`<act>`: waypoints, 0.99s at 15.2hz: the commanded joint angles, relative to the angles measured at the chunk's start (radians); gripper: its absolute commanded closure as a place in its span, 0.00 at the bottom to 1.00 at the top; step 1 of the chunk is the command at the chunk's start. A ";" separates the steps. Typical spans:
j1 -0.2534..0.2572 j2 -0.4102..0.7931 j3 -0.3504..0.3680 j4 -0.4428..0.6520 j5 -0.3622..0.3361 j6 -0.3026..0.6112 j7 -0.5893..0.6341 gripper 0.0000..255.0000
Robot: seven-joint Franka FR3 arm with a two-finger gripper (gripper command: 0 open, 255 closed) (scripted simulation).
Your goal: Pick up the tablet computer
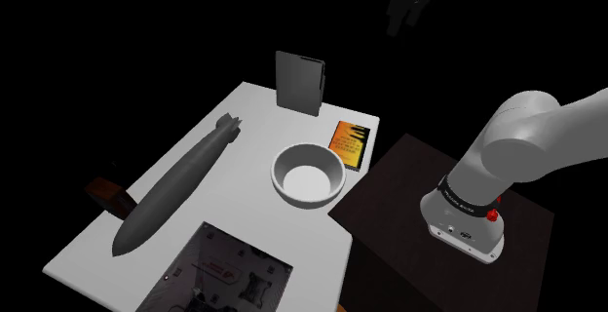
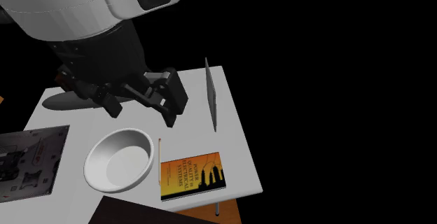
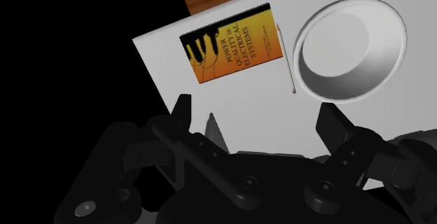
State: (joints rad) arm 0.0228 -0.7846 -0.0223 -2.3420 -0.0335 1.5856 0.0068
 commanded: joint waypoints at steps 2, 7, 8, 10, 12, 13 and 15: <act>0.003 0.030 -0.008 0.002 -0.004 0.030 -0.016 0.00; 0.018 0.195 -0.048 0.034 -0.014 0.173 -0.095 0.00; 0.021 0.230 -0.055 0.044 -0.014 0.199 -0.111 0.00; 0.028 0.301 -0.069 0.070 -0.012 0.248 -0.143 0.00; 0.035 0.374 -0.082 0.101 -0.007 0.293 -0.175 0.00; 0.039 0.411 -0.088 0.119 -0.004 0.313 -0.192 0.00; 0.045 0.486 -0.098 0.158 0.005 0.351 -0.225 0.00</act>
State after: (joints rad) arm 0.0650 -0.3391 -0.1134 -2.2051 -0.0325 1.9153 -0.1987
